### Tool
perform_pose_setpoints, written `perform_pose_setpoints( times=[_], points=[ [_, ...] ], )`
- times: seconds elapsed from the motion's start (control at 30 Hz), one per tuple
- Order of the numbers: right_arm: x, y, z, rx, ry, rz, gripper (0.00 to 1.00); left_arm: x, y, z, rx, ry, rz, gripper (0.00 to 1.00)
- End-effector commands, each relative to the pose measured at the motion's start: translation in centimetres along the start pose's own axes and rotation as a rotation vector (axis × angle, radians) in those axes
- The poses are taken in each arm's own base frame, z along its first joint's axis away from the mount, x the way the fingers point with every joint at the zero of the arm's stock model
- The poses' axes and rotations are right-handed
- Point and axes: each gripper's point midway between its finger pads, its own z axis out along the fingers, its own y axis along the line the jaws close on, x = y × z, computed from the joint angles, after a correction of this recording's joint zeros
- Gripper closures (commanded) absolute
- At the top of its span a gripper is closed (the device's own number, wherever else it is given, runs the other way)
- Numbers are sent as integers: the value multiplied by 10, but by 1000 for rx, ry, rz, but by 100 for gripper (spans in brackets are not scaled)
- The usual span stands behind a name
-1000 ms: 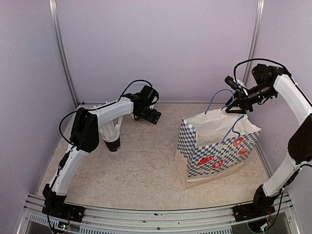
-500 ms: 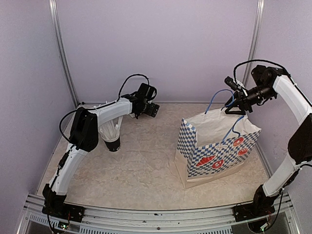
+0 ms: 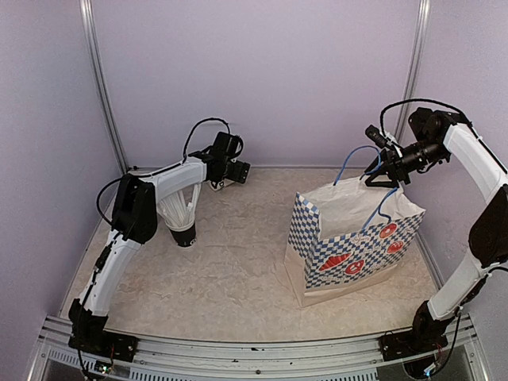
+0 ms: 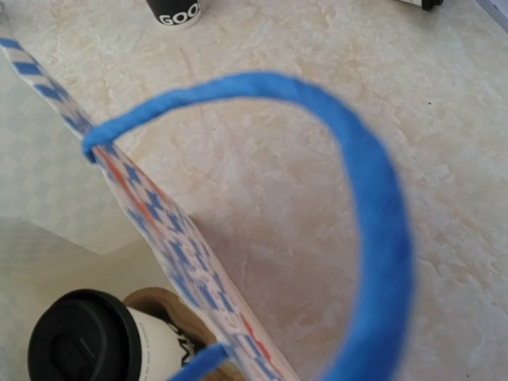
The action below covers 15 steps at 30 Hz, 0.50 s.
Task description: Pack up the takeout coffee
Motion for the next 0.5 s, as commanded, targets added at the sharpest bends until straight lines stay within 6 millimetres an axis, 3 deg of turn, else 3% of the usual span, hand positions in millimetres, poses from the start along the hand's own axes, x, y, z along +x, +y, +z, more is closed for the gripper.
perform_pose_setpoints(
  times=[0.0,0.47],
  points=[
    [-2,3,4,-23,-19,22,48,8,-9,13,65,5,-57,1],
    [-1,2,8,-31,-18,30,48,37,-27,20,170,97,-59,1]
  ],
)
